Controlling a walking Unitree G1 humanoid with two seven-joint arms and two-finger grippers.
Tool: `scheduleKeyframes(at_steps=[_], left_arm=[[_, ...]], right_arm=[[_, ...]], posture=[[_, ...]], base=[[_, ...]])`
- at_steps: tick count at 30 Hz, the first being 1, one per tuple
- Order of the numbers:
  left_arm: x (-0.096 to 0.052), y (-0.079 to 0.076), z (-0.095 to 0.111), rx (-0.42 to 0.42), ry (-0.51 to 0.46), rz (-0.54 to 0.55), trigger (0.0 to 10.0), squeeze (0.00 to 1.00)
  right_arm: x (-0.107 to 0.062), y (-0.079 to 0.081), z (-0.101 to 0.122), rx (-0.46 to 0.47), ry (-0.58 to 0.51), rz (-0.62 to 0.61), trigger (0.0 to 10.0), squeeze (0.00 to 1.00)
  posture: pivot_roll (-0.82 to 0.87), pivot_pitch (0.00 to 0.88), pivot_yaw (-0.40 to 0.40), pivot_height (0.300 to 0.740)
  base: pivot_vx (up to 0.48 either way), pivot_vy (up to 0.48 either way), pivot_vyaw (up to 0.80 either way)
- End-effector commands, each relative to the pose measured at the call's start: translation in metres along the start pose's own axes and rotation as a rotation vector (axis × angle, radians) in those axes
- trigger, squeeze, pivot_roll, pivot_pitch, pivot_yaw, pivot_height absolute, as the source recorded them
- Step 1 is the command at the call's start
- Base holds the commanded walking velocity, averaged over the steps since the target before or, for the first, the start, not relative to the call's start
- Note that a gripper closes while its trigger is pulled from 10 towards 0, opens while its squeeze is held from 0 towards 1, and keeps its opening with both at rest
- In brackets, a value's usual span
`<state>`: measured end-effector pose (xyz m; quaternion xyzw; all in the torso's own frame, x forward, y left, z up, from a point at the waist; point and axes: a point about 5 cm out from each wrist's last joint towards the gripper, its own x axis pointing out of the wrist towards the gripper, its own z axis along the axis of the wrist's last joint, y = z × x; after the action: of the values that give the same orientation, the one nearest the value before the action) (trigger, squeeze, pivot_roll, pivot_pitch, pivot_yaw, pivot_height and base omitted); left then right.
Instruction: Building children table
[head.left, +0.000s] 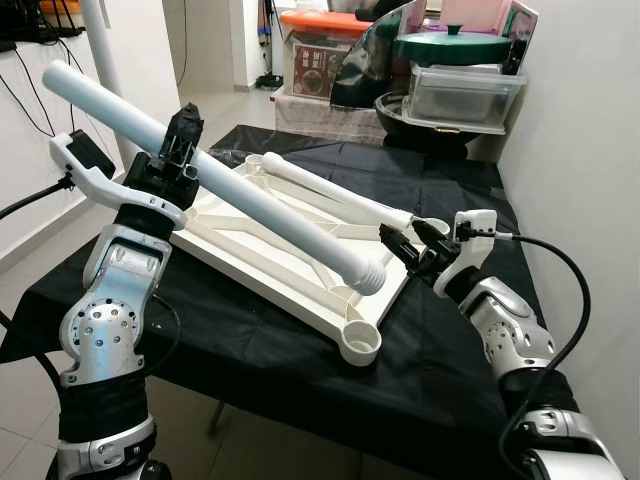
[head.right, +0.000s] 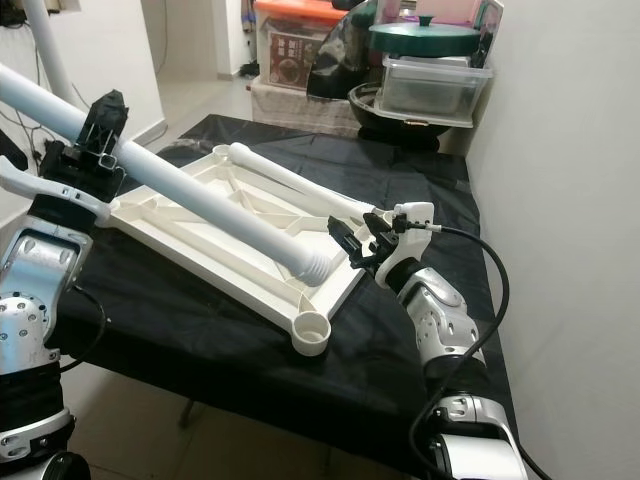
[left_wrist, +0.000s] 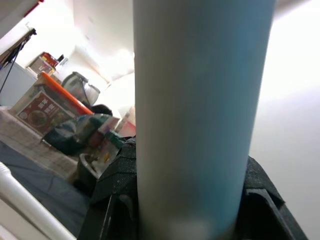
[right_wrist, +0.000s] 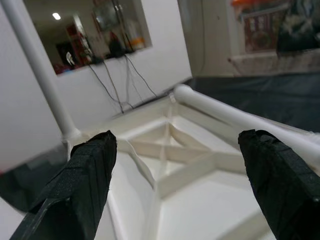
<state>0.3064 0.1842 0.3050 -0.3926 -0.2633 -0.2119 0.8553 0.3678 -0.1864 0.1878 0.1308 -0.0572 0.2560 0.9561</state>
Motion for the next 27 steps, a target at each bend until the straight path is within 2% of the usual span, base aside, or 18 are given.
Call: scheduleKeyframes(at_steps=[1, 9, 20, 21, 27], left_arm=[[0.002, -0.004, -0.004, 0.032, 0.035, -0.031, 10.0, 0.00], [0.010, -0.004, -0.005, 0.113, 0.071, -0.065, 10.0, 0.00], [0.018, -0.010, -0.003, 0.136, 0.078, -0.105, 10.0, 0.00], [0.022, -0.013, 0.000, 0.148, 0.087, -0.142, 10.0, 0.00], [0.028, -0.015, 0.003, 0.168, 0.112, -0.205, 10.0, 0.00]], right_arm=[[0.000, 0.003, 0.005, 0.006, -0.025, 0.047, 10.0, 0.00], [0.007, 0.023, 0.014, -0.014, -0.069, 0.142, 10.0, 0.00], [0.007, 0.029, 0.020, -0.019, -0.085, 0.205, 10.0, 0.00], [0.009, 0.033, 0.026, -0.018, -0.103, 0.231, 10.0, 0.00], [0.011, 0.037, 0.034, -0.027, -0.129, 0.252, 10.0, 0.00]], posture=[[0.13, 0.000, -0.073, 0.740], [0.12, 0.000, -0.067, 0.740], [0.12, 0.000, -0.062, 0.740], [0.12, 0.000, -0.060, 0.740], [0.12, 0.000, -0.054, 0.740]], base=[[0.000, 0.000, -0.80], [0.000, 0.000, -0.79], [0.000, 0.000, -0.79], [0.000, 0.000, -0.79], [0.000, 0.000, -0.79]])
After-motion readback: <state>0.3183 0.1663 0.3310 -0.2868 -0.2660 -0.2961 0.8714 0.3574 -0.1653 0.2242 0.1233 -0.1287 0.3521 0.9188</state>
